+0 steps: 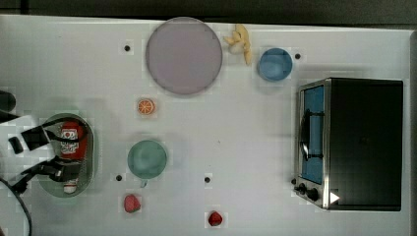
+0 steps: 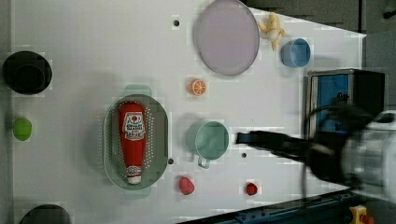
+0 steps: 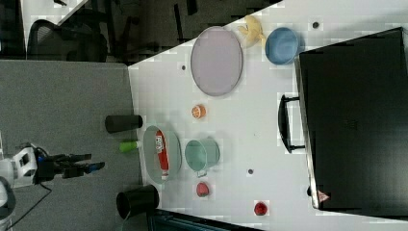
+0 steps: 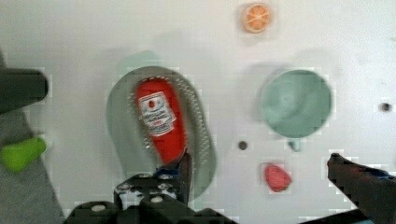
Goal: Pick Ketchup from the table and place it in strainer.
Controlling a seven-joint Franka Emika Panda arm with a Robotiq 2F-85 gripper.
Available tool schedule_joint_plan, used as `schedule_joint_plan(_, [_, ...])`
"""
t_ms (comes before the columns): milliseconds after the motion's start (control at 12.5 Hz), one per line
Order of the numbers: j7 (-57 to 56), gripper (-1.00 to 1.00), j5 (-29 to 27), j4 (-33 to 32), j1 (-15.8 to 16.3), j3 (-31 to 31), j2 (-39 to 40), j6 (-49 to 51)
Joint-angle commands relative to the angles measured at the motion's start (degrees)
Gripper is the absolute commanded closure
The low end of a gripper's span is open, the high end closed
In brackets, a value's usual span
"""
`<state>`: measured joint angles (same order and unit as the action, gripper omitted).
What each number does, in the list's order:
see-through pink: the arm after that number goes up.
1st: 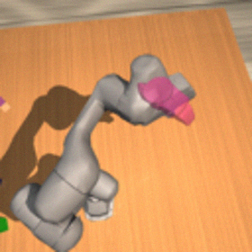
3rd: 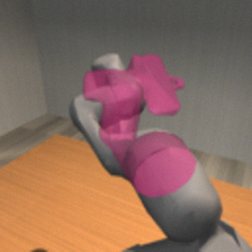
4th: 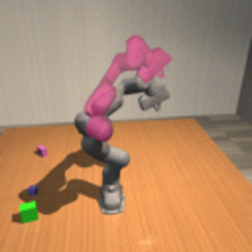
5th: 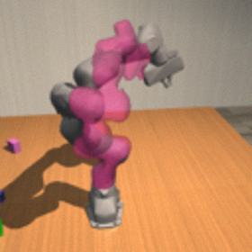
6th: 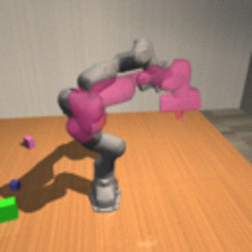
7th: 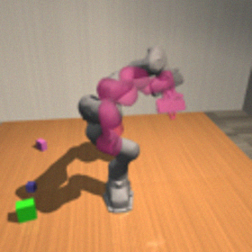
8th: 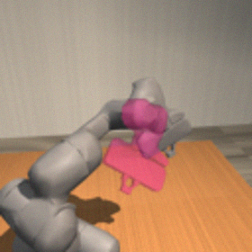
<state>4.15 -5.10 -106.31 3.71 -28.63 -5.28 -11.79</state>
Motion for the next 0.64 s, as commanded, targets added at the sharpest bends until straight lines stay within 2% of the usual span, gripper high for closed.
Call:
schedule_joint_plan(80, [2.44, -1.00, -0.26, 1.26, -4.12, 8.33, 0.26, 3.95])
schedule_joint_plan(640, [2.00, -1.00, 0.66, 3.12, -6.06, 26.22, -1.15, 5.03])
